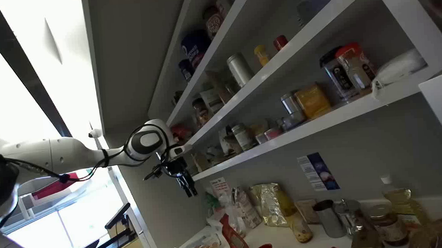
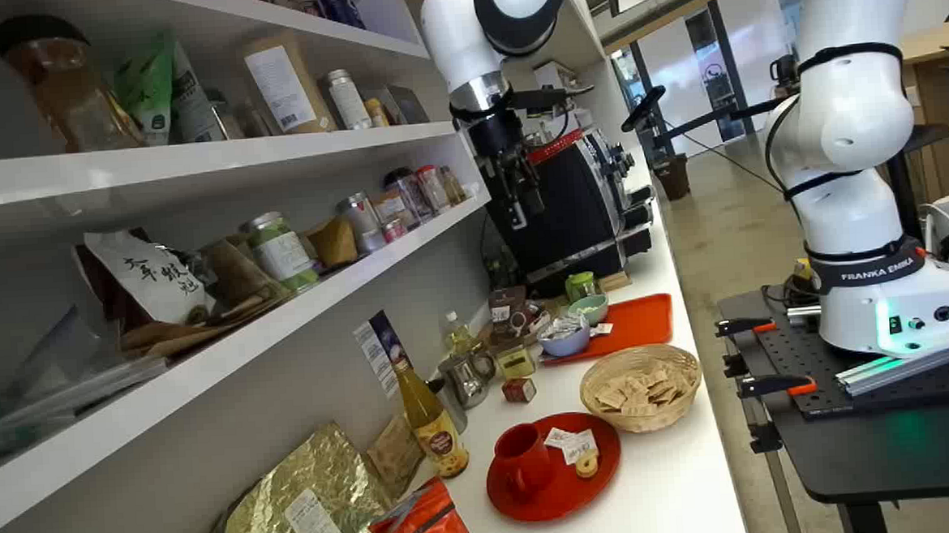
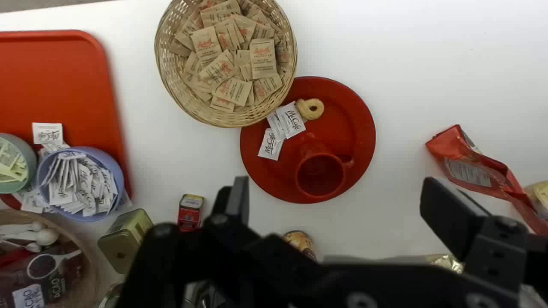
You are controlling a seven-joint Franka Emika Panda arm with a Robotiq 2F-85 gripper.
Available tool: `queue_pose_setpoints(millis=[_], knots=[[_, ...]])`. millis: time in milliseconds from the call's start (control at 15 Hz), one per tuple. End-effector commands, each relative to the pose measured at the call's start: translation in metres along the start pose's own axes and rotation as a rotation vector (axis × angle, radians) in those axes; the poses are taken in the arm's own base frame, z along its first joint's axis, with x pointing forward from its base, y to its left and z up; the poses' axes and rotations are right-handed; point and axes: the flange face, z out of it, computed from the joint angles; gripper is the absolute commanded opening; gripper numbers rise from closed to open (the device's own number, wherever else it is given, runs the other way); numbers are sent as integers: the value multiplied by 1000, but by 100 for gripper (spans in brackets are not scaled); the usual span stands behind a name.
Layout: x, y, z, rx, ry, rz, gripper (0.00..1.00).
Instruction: Put the orange packet on the bottom shelf.
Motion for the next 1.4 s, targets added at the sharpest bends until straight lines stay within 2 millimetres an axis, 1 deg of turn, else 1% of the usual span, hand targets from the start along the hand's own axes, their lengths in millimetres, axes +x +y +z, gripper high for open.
queue_pose_setpoints(millis=[0, 467, 800, 933, 1133, 1333], knots=[[0, 0, -1, 0, 0, 0, 100], [0, 0, -1, 0, 1, 0, 100], [-11, -8, 7, -5, -9, -40, 100], [-16, -16, 15, 15, -3, -63, 100], [-35, -29, 31, 19, 7, -135, 100], [-46, -45, 48, 30, 54, -211, 100]])
